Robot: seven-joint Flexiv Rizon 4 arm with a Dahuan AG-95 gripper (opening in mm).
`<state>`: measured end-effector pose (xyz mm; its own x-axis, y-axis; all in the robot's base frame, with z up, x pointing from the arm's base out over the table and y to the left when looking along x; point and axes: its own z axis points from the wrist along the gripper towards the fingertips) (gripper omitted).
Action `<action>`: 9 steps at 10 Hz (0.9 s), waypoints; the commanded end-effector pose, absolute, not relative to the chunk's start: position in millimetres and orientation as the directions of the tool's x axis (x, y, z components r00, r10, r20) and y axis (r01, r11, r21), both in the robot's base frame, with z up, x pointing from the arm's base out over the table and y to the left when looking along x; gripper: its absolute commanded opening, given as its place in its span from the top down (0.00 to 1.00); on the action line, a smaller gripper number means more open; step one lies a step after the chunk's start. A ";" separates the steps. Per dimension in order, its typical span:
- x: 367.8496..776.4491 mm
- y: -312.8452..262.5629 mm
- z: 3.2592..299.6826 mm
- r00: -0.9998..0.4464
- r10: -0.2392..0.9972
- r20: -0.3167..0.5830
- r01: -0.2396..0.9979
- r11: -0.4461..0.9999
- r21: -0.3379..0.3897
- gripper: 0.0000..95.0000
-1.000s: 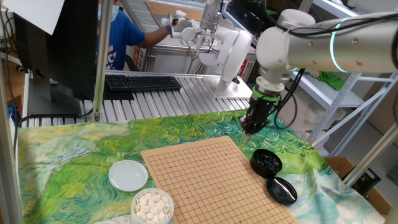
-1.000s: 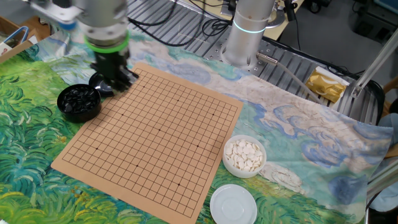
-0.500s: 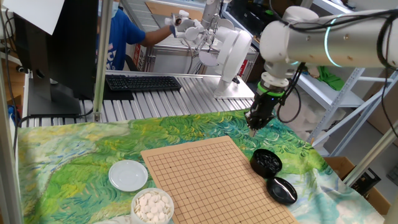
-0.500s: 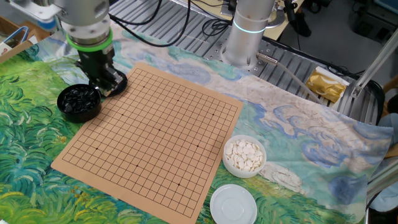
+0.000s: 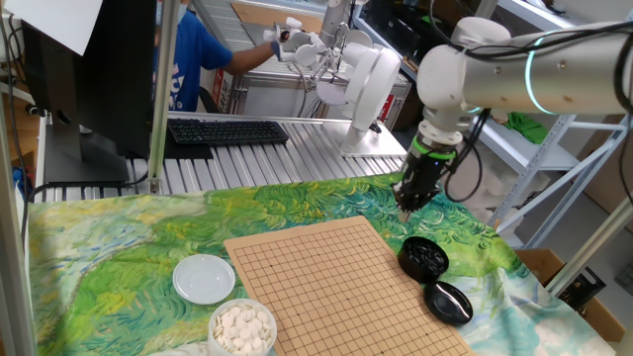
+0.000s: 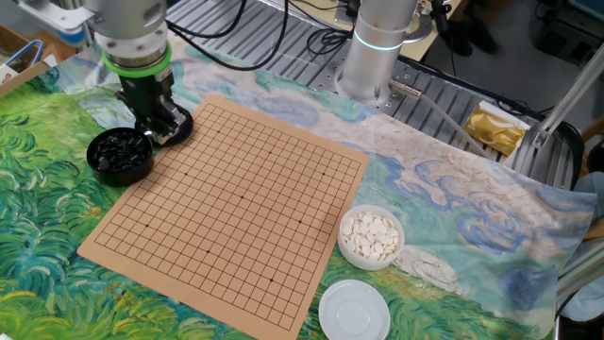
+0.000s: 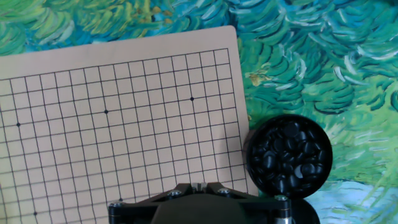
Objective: Play the first move as black on the 3-4 point in the upper right corner of the Go board
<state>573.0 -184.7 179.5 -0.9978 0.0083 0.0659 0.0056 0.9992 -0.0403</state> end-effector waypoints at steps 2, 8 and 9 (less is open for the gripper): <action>570.5 -184.2 180.0 -0.994 0.016 0.108 0.013 0.999 -0.033 1.00; 570.5 -184.2 180.0 -0.988 0.033 0.149 0.027 0.999 -0.046 1.00; 570.5 -184.2 180.0 -0.985 0.077 0.152 0.070 0.996 -0.051 1.00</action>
